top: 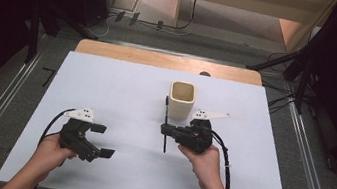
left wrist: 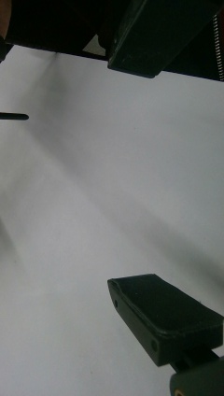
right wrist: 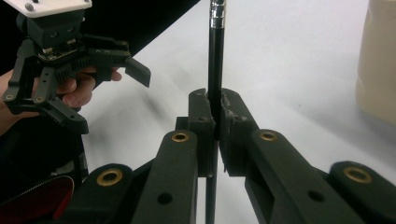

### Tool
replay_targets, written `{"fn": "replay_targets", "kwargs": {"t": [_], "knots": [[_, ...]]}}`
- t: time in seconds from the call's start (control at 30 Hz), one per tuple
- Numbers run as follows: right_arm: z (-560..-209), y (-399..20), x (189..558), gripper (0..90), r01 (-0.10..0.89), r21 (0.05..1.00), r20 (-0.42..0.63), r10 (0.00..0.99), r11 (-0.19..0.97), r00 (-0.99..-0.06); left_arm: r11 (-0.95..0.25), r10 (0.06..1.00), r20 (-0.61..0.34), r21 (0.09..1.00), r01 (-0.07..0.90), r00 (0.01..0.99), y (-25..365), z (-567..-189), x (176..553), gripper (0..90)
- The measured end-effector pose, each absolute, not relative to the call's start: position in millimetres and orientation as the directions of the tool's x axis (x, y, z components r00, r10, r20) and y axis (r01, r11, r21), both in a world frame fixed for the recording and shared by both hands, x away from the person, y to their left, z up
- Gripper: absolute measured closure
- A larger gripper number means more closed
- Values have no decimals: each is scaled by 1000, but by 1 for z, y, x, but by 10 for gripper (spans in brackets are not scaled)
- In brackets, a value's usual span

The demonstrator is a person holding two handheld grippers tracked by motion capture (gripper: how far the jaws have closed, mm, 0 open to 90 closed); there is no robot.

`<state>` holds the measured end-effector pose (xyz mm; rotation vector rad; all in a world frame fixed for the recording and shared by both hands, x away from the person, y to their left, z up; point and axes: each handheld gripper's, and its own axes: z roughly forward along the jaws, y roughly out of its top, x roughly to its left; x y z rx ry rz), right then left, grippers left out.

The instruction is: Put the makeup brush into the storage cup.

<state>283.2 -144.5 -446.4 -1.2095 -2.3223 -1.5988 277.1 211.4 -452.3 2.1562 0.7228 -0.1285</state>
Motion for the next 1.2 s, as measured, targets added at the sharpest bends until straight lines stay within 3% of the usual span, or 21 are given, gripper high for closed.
{"fn": "replay_targets", "kwargs": {"t": [1.2], "knots": [[-422, -179, 325, 860, 591, 803, 415, 643, 74, -644, -466, 476, -309, 706, 534, 823, 226, -453, 275, 0]]}}
